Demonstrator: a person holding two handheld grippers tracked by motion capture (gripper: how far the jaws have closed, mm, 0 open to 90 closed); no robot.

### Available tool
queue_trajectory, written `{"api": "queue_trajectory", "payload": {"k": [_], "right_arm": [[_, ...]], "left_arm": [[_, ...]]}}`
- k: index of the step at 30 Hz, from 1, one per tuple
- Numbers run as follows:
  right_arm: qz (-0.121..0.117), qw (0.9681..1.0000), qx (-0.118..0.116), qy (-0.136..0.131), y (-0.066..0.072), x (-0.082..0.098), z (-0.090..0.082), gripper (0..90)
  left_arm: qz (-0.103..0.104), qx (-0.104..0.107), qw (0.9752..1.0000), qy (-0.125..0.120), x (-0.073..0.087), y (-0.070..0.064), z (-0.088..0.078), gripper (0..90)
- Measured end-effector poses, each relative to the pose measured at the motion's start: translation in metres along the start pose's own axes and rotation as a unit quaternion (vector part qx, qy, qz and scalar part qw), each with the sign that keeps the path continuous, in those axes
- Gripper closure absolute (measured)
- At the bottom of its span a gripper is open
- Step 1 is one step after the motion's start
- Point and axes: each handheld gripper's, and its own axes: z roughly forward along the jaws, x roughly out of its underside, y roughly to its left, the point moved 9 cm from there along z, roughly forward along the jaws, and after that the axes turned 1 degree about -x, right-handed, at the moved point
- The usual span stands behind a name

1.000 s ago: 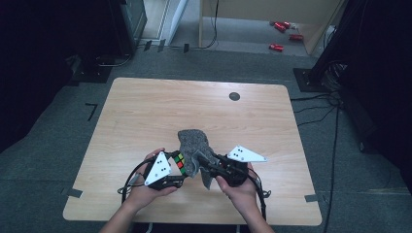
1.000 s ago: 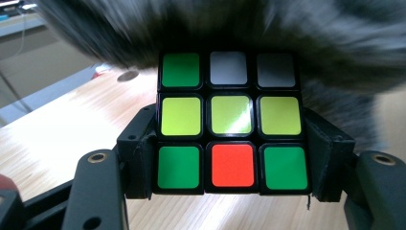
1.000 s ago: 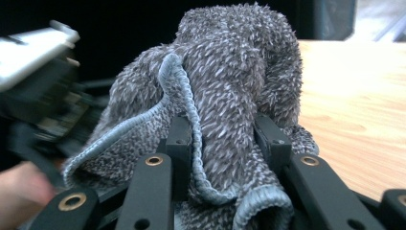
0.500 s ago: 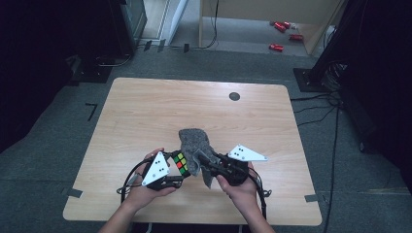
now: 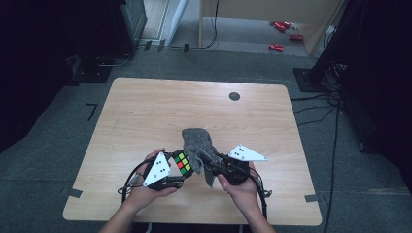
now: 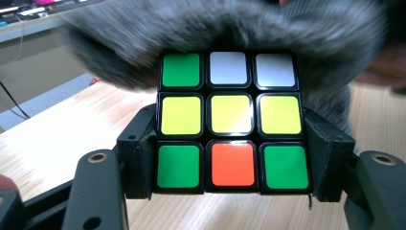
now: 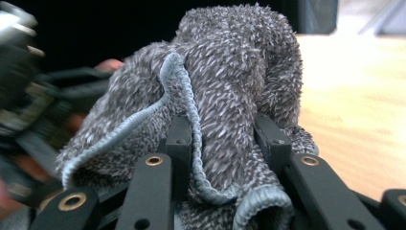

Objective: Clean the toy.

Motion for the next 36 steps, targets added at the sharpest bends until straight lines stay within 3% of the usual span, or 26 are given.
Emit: {"api": "queue_trajectory", "payload": {"k": [3,4,5,7,9,11,13,15,17,21,24,26,27,31,33,34,36], "right_arm": [[0.016,0.9999,0.004,0.006,-0.006,0.005,0.0,66.0],[-0.002,1.0,0.001,0.0,0.004,0.0,-0.001,66.0],[-0.002,1.0,0.001,0.0,0.004,0.0,-0.001,66.0],[-0.018,0.9996,-0.017,-0.013,0.018,-0.007,-0.003,65.9],[-0.029,0.9993,-0.016,-0.015,0.023,-0.011,-0.004,65.9],[-0.022,0.9995,-0.015,-0.017,0.018,-0.01,-0.004,65.9],[-0.009,0.9999,0.007,-0.005,0.004,-0.004,-0.002,66.0],[0.012,0.9999,0.006,0.004,-0.007,0.003,-0.001,66.0],[0.013,0.9999,0.005,0.003,-0.005,0.002,-0.001,66.1],[-0.025,0.9994,-0.017,-0.018,0.022,-0.011,-0.005,66.0],[-0.031,0.9993,-0.008,-0.017,0.023,-0.011,-0.005,66.0],[-0.017,0.9998,-0.001,-0.011,0.014,-0.007,-0.003,66.1],[0.005,0.9999,0.013,-0.001,0.0,0.0,-0.001,66.2],[0.023,0.9997,0.007,0.007,-0.005,0.004,0.0,66.6],[0.015,0.9999,-0.002,-0.001,0.003,-0.001,-0.001,66.6],[0.001,0.9996,-0.023,-0.014,0.017,-0.008,-0.003,66.5],[-0.009,0.9997,-0.019,-0.012,0.021,-0.009,-0.002,66.5]], "left_arm": [[-0.004,0.003,1.0,-0.003,0.001,0.002,-0.001,34.8],[-0.003,0.003,1.0,-0.001,0.002,0.001,0.0,34.8],[0.0,0.004,1.0,0.004,0.003,0.0,0.001,34.8],[0.006,0.006,0.9999,0.007,0.003,-0.003,0.003,34.8],[0.003,0.008,0.9999,0.006,0.002,-0.004,0.003,34.8],[0.005,0.007,1.0,0.001,-0.001,-0.004,0.001,34.8],[-0.001,0.008,1.0,-0.004,-0.003,-0.002,-0.001,34.8],[-0.002,0.007,1.0,-0.004,-0.002,-0.001,-0.001,34.8],[-0.004,0.01,0.9999,-0.005,-0.001,-0.001,0.0,34.8],[0.009,0.011,0.9999,0.006,0.002,-0.006,0.004,34.8],[0.01,0.009,0.9999,0.007,0.001,-0.006,0.003,34.8],[0.006,0.009,0.9999,0.004,0.0,-0.004,0.001,34.8],[0.001,0.009,1.0,0.001,-0.001,-0.003,0.001,34.8],[-0.005,0.009,0.9999,-0.003,0.0,0.0,0.0,34.7],[-0.009,0.007,0.9999,-0.001,0.002,0.001,0.002,34.7],[-0.007,0.005,1.0,0.004,0.004,0.0,0.003,34.7],[0.001,0.002,1.0,0.009,0.006,-0.002,0.005,34.7]]}}
